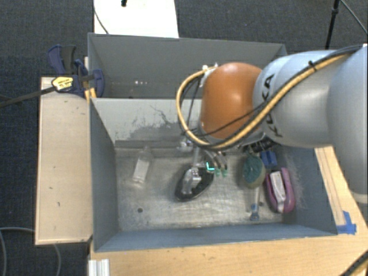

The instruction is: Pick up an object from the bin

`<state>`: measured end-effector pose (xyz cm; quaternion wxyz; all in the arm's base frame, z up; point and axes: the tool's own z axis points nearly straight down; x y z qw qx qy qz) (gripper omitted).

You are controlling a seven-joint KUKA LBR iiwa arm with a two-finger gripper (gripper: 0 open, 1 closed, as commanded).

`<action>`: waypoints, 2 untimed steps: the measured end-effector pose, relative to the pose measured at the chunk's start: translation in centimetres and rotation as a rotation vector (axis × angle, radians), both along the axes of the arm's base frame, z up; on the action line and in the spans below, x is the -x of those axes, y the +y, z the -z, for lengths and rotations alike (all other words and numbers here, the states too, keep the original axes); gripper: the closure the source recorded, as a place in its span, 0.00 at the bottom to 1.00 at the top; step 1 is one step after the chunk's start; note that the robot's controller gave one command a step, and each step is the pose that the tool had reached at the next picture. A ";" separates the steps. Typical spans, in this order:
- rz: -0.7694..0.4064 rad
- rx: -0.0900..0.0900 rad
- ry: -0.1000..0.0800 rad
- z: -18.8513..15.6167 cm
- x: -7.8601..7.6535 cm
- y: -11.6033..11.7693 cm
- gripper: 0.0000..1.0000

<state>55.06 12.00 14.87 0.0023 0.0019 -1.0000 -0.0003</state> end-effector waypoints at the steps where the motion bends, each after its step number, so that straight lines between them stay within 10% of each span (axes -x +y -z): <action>1: -0.168 -0.003 -0.010 7.6 -1.7 -6.5 0.00; 2: -0.166 -0.002 -0.016 7.4 -1.9 -6.3 1.00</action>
Offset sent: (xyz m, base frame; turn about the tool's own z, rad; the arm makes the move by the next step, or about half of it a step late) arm 0.0154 -0.0645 -0.0787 -0.1706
